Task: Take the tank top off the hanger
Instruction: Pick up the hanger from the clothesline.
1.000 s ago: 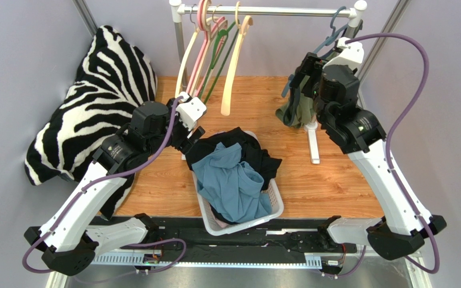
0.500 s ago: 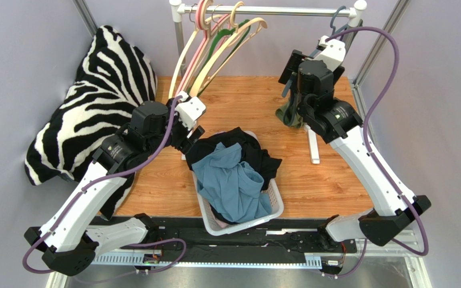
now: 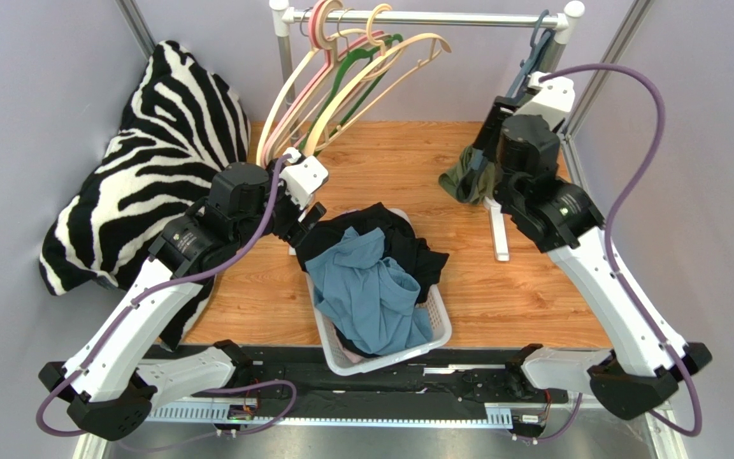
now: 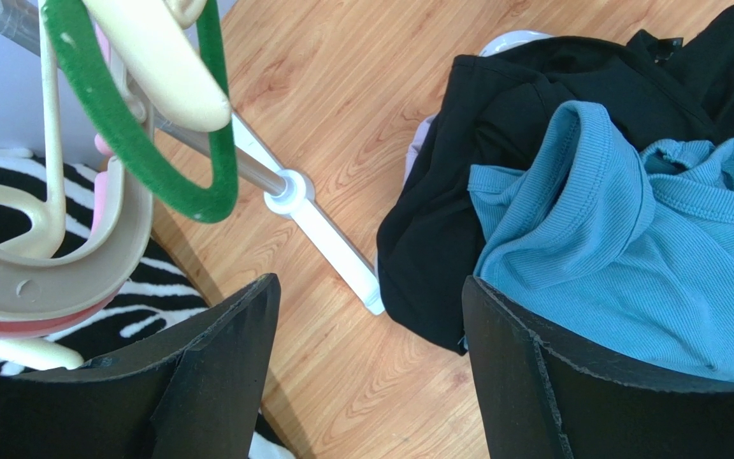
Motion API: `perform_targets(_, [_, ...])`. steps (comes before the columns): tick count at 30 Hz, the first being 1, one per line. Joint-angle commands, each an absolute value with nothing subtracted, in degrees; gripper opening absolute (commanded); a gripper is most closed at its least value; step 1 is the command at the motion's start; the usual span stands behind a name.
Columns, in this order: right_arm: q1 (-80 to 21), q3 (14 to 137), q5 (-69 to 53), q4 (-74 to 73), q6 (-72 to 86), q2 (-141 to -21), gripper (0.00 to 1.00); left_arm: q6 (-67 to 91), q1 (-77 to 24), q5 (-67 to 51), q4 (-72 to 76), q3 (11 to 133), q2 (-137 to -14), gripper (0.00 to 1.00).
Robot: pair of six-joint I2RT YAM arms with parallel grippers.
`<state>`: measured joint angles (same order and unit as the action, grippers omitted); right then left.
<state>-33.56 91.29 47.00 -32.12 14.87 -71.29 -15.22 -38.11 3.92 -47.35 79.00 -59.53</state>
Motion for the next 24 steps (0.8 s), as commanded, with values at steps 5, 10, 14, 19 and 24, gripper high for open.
perform_targets(5, [-32.35,89.03,49.13,-31.46,10.02,-63.81,0.57,-13.62,-37.79,3.52,-45.79,78.93,-58.45,0.79])
perform_targets(10, [-31.99,94.56,45.37,-34.97,11.15,-67.4,0.77,-13.45,-37.71,3.25,-45.88,78.93,-58.27,0.78])
perform_targets(14, [-32.52,101.33,41.32,-37.18,13.36,-70.48,1.0,-13.45,-37.62,3.34,-45.97,79.1,-58.18,0.78])
perform_targets(19, [-34.01,106.08,41.48,-37.96,12.22,-74.43,1.0,-13.45,-37.53,3.16,-45.79,78.92,-58.36,0.79])
perform_targets(24, [-34.01,107.49,44.56,-41.22,12.56,-79.88,1.0,-13.27,-37.35,2.99,-45.79,79.28,-58.45,0.78])
